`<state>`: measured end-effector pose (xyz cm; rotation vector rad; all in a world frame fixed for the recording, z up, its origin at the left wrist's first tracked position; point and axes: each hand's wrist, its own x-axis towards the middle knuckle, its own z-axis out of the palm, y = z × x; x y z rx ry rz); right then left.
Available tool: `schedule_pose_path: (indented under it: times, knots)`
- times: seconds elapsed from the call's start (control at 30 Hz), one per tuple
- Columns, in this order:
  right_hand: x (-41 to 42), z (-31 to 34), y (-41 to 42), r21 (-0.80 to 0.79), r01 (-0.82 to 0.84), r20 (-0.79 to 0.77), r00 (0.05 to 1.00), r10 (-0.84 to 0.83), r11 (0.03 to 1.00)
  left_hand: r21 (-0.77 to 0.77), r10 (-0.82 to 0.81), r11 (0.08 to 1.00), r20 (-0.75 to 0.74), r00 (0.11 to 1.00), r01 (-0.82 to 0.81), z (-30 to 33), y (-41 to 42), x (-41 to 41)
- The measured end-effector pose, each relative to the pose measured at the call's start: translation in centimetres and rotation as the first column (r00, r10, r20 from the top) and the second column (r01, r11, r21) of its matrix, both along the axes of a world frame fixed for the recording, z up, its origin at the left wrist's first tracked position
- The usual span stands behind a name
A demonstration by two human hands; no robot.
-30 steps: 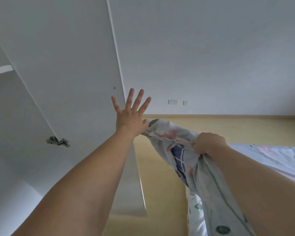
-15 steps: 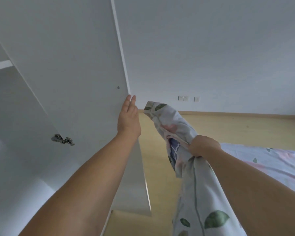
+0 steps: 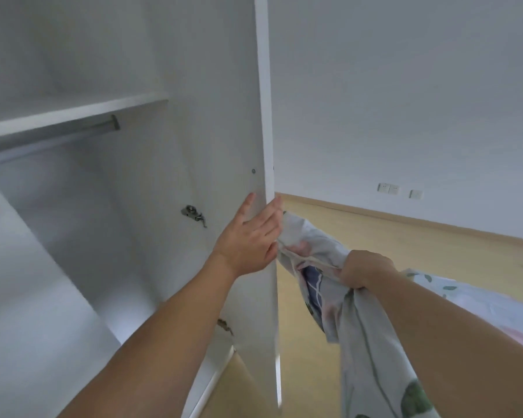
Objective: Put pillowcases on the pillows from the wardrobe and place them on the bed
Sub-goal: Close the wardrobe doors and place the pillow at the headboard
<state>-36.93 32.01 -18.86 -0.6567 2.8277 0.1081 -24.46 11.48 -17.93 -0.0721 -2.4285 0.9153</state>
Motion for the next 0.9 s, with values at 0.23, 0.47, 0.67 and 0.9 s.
schedule_pose_path:
  times: [0.23, 0.47, 0.67, 0.9]
  knots:
    - [5.8, -0.3, -5.3, 0.051, -0.259, 0.103, 0.962, 0.253, 0.964, -0.059, 0.167, 0.984, -0.033, 0.985, -0.169, -0.4, -3.6, 9.5]
    - [11.8, 0.0, -10.2, 0.147, -0.511, 0.197, 0.854, 0.481, 0.847, 0.042, 0.471, 0.882, -0.035, 0.881, -0.470, -0.5, -7.3, 18.5]
    - [16.1, -1.7, -15.8, 0.174, -0.634, 0.243, 0.769, 0.591, 0.754, 0.082, 0.769, 0.639, -0.037, 0.638, -0.765, 0.0, -10.8, 23.2]
    - [20.0, -5.2, -22.0, 0.369, -0.757, 0.298, 0.646, 0.703, 0.539, 0.021, 0.834, 0.550, 0.044, 0.550, -0.835, 1.6, -12.0, 24.0]
